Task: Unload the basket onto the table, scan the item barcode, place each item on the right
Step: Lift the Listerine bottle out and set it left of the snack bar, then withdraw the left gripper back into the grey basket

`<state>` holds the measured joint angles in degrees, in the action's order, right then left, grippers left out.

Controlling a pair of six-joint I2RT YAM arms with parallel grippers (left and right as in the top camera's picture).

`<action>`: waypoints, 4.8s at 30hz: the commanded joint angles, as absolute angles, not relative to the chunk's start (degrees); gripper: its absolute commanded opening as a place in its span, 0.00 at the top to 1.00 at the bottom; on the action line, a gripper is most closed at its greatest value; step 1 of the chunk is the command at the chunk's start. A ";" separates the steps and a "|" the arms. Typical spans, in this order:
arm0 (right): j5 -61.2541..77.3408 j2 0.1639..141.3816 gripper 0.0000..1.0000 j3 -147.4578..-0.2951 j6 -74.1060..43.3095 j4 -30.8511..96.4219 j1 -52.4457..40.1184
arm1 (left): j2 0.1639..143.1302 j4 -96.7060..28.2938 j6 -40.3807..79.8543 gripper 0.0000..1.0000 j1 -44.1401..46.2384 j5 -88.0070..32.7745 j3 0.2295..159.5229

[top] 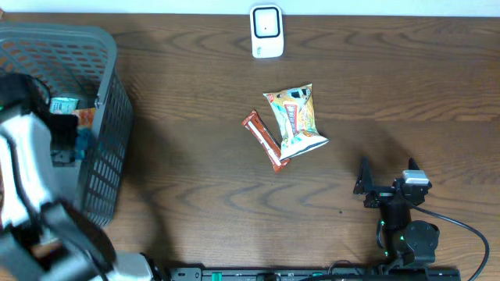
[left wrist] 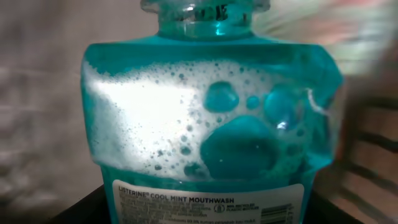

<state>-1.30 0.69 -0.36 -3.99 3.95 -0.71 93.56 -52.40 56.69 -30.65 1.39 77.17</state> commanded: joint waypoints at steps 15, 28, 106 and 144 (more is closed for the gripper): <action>-1.83 0.43 0.01 -0.32 -3.33 4.12 -0.19 | 54.74 -46.63 56.45 0.43 -18.33 -8.40 78.19; -1.83 0.43 0.01 -0.32 -3.33 4.12 -0.19 | 72.31 -46.63 56.36 0.43 18.83 -5.13 77.67; -1.83 0.43 0.01 -0.32 -3.33 4.12 -0.19 | 53.45 -55.00 43.24 0.02 11.90 10.11 80.40; -1.80 0.43 0.01 -0.32 -3.33 4.12 -0.19 | 66.39 -53.10 42.06 0.02 -15.07 29.93 86.13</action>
<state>-1.30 0.69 -0.36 -3.99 3.92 -0.71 61.52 -52.86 37.26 -7.88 41.08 85.56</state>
